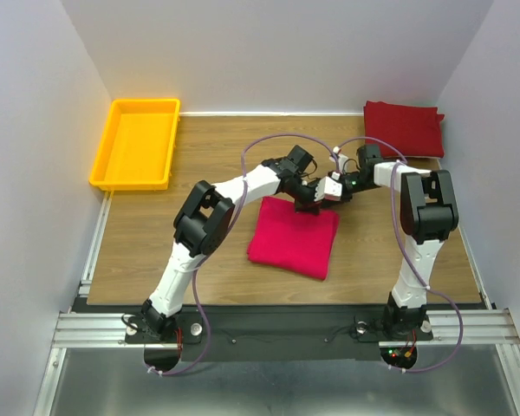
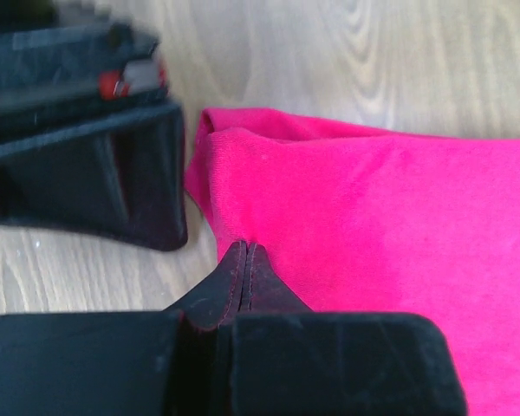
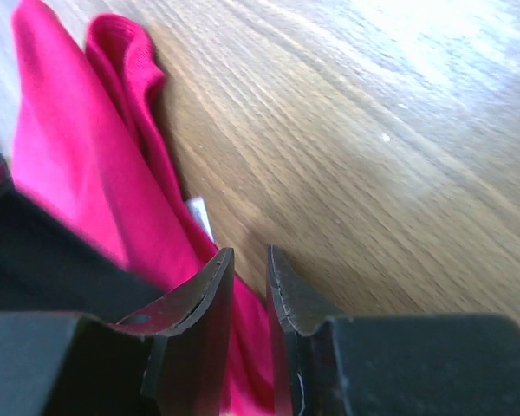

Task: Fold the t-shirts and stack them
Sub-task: Fold the tshirt

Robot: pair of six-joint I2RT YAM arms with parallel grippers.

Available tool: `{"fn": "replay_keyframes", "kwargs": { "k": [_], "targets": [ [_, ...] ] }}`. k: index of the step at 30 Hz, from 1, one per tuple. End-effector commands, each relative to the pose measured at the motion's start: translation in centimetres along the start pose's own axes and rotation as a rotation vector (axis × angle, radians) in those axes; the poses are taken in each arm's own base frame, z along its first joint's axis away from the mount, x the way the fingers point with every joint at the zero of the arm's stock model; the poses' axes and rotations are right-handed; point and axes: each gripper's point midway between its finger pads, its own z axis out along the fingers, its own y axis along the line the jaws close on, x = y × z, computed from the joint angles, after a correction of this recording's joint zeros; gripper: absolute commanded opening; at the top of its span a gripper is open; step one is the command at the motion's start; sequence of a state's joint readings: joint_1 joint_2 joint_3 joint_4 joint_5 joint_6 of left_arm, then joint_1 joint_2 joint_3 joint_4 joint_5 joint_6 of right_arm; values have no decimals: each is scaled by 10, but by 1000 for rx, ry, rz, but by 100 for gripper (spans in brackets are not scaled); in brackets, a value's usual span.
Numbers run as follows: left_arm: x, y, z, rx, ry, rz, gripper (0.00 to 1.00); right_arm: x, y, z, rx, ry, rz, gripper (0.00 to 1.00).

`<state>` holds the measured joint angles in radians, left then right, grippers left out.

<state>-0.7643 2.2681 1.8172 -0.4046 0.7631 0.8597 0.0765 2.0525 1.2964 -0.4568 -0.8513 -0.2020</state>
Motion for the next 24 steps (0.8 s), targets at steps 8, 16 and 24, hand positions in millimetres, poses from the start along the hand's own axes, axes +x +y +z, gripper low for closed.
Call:
{"fn": "replay_keyframes", "kwargs": {
  "k": [8, 16, 24],
  "targets": [
    [-75, -7, -32, -32, -119, 182, 0, 10, -7, 8, -17, 23, -7, 33],
    [-69, -14, -32, -20, -103, 190, 0, -10, 11, -2, -61, -20, -24, 45],
    [-73, -14, -33, -26, -102, 208, 0, 11, 2, 10, -66, 43, -13, 50]
  ]
}}
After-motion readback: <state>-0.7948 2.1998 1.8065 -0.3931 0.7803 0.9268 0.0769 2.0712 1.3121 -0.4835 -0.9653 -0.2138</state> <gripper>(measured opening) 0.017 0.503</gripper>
